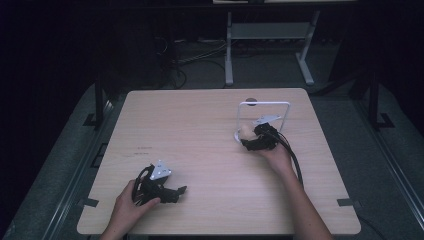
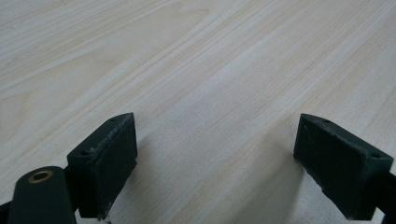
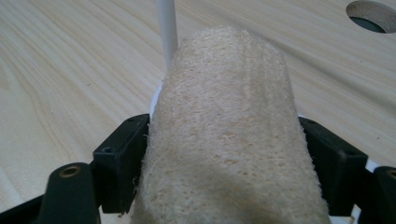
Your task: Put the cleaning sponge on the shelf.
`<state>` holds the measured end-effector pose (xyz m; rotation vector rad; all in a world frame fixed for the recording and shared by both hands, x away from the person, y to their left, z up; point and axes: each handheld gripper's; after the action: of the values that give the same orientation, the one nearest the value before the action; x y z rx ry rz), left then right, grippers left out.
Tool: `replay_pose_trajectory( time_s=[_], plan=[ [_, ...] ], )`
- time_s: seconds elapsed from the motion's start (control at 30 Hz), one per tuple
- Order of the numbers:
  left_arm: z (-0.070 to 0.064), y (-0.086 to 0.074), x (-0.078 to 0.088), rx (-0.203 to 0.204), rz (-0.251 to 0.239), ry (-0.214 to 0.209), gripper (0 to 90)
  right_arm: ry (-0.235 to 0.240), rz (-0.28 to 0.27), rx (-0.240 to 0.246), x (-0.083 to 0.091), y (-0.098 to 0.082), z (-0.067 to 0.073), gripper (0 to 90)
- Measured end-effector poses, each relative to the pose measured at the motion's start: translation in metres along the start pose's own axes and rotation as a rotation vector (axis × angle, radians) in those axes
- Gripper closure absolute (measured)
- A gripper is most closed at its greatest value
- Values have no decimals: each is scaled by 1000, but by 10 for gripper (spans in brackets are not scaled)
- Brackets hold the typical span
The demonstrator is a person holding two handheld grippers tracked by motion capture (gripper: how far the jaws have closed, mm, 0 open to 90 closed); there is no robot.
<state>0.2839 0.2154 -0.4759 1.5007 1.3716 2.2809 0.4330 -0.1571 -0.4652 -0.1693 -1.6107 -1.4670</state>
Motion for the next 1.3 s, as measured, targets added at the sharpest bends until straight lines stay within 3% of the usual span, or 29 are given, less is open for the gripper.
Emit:
replay_pose_trajectory(
  time_s=[0.2,0.43,0.77,1.07,1.3],
  plan=[
    [0,0,0,0,0,0,128,0,-18,2,7,3,1,206],
    [0,0,0,0,0,0,128,-5,-57,10,26,10,2,197],
    [0,0,0,-2,1,1,128,16,-74,15,56,12,11,227],
    [0,0,0,-6,5,0,128,73,-86,41,75,-1,21,600],
    [0,0,0,-5,5,0,128,101,-43,48,71,-10,26,898]
  ],
)
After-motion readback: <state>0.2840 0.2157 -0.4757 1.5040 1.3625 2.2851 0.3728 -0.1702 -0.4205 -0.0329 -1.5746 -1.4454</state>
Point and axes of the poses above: each handheld gripper's, and its own axes: x roughly backward along the jaws, y roughly out of its top, z roughly to its left, and after that the axes turned 9 degrees about -x, right-handed
